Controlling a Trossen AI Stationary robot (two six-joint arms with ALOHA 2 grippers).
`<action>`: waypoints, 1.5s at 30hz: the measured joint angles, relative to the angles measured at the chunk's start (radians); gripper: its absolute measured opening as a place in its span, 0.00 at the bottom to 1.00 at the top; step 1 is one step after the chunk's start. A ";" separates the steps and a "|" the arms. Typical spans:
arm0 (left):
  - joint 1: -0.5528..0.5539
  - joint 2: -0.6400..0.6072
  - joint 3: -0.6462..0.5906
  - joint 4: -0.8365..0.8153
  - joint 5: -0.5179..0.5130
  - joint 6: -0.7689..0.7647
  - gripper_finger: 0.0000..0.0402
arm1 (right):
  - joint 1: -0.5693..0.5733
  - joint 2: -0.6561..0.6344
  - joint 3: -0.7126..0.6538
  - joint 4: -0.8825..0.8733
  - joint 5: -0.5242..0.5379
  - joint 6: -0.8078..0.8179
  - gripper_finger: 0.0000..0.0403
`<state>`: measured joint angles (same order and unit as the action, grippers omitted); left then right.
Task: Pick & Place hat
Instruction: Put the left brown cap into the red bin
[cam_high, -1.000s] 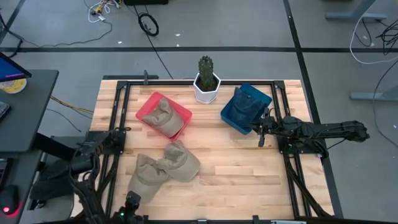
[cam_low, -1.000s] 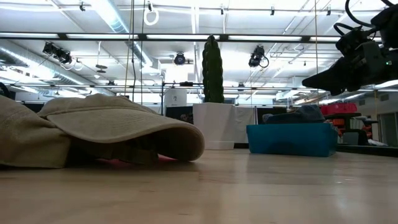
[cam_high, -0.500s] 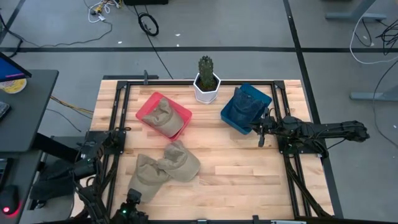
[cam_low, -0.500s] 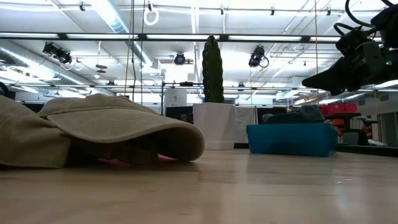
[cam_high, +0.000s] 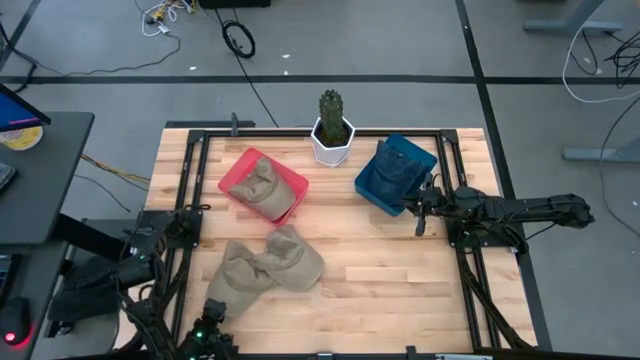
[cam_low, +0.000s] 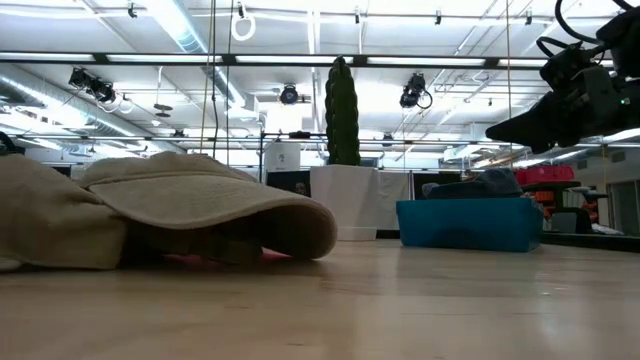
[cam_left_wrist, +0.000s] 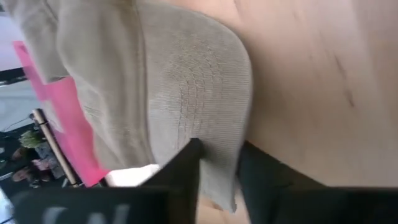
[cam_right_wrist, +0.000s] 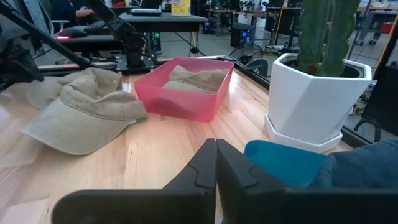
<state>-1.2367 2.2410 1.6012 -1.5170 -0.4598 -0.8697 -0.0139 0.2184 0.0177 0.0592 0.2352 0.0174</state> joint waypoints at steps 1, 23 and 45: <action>0.000 0.000 0.000 -0.003 -0.005 0.001 0.18 | 0.000 0.000 0.000 0.000 0.000 0.000 0.02; 0.006 -0.023 0.200 -0.051 -0.141 0.006 0.03 | 0.000 0.000 0.000 0.000 0.000 0.000 0.02; 0.103 -0.023 0.480 -0.051 -0.750 0.339 0.03 | 0.000 0.000 0.000 0.000 0.000 0.000 0.02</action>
<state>-1.1341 2.2177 2.0817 -1.5681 -1.2100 -0.5303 -0.0141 0.2184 0.0177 0.0589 0.2352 0.0174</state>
